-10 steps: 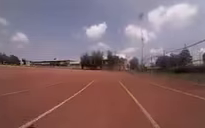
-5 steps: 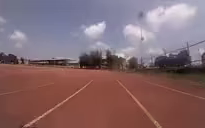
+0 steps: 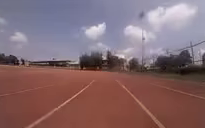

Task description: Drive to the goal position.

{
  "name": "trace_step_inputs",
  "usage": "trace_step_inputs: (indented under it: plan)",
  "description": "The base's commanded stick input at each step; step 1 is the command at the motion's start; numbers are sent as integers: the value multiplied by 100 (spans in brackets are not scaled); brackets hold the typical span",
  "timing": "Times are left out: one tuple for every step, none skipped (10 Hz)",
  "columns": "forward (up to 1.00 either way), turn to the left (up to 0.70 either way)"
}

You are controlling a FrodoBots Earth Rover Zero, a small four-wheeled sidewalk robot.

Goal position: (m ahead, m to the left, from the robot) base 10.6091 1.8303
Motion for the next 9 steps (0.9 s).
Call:
trace_step_inputs:
  plan:
    - [70, 0]
    - [70, 0]
    - [70, 0]
    - [70, 0]
    - [70, 0]
    - [70, 0]
    - [70, 0]
    - [70, 0]
    - [70, 0]
